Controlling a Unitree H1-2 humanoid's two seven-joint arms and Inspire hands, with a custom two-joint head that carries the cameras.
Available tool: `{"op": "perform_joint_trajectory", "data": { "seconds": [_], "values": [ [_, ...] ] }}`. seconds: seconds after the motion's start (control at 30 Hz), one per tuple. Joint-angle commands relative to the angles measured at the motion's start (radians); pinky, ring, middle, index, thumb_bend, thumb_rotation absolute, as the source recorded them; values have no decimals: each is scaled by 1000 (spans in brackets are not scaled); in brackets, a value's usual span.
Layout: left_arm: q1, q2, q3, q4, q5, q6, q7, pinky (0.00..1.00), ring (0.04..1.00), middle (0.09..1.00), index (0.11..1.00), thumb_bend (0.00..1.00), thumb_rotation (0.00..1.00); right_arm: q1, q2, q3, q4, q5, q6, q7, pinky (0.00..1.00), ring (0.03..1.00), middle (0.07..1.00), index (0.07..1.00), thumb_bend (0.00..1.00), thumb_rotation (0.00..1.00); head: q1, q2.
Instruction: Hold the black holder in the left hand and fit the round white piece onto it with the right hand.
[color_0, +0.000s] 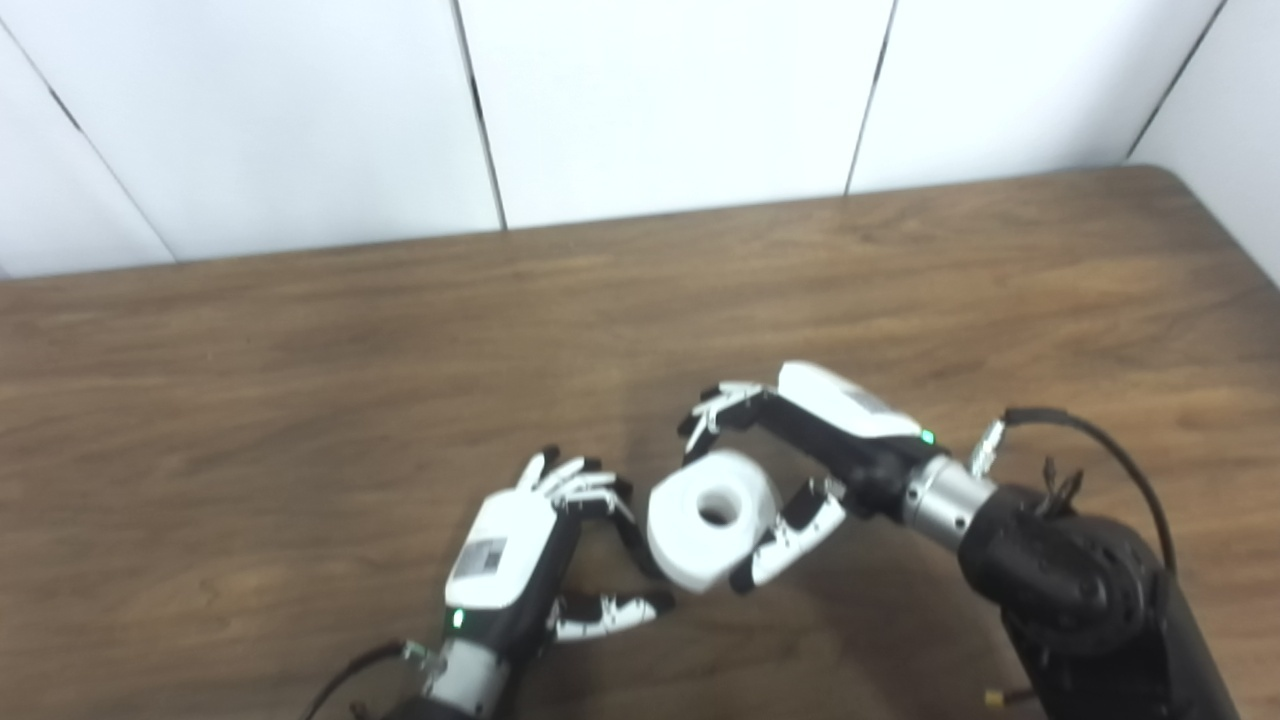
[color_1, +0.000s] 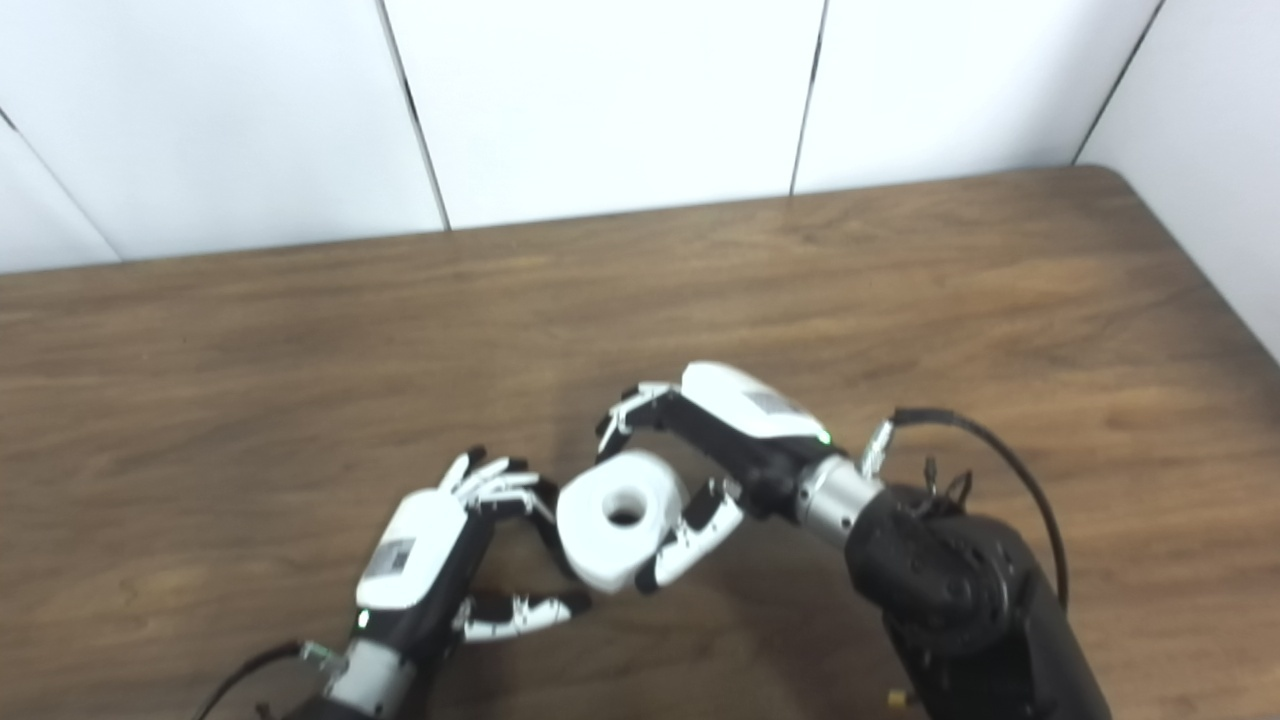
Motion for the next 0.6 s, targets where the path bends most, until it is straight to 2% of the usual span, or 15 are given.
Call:
{"op": "perform_joint_trajectory", "data": {
  "seconds": [0.0,0.2,0.4,0.43,0.47,0.5,0.57],
  "values": [
    [-13,3,-1,-9,12,9,0,999,881,769,484,523,53,-13,-11,3,-6,4,-20,-30,800,911,788,482,524,132,0,1],
    [-14,1,-1,-5,11,7,5,1000,881,770,484,523,52,-15,-19,17,-8,7,-16,-28,805,917,790,483,525,135,1,-1],
    [-14,-2,-2,-4,13,9,6,998,880,769,484,523,53,-38,-48,42,-11,-7,1,19,846,941,812,490,525,147,3,0],
    [-14,-2,-2,-4,15,9,5,997,879,769,484,523,53,-42,-51,43,-10,-12,5,32,848,947,820,542,747,202,3,0],
    [-15,-1,-2,-4,17,10,5,996,878,768,485,523,54,-46,-55,45,-10,-18,8,48,855,955,829,582,896,249,3,0],
    [-15,-2,-3,-6,18,13,2,994,878,768,485,523,55,-51,-60,47,-10,-25,9,64,863,963,839,608,948,285,4,0],
    [-15,-3,-3,-8,15,15,0,991,876,770,490,524,65,-63,-74,53,-7,-32,9,95,889,980,864,666,991,376,4,0]
  ]
}}
